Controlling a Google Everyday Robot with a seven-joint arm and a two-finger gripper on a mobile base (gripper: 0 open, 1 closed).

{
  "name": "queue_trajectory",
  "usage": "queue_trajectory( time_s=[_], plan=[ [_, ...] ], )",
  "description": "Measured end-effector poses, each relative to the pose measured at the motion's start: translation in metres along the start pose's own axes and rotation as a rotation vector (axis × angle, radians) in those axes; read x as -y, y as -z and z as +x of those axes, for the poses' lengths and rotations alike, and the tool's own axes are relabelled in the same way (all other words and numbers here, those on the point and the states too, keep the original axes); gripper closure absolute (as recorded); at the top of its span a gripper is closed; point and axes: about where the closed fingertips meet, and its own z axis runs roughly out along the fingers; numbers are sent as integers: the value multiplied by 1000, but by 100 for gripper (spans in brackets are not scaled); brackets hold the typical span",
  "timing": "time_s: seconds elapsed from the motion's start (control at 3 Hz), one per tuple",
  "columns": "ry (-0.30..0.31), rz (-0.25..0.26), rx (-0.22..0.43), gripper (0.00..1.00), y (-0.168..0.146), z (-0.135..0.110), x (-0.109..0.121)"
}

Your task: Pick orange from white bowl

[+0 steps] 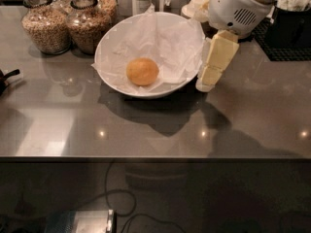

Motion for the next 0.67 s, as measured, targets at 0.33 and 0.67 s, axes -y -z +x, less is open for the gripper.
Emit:
queue_trajectory(
  time_s=[0.33, 0.67],
  plan=[
    [13, -11, 76, 0, -20, -22, 16],
    [6, -58, 139, 0, -61, -66, 71]
  ],
)
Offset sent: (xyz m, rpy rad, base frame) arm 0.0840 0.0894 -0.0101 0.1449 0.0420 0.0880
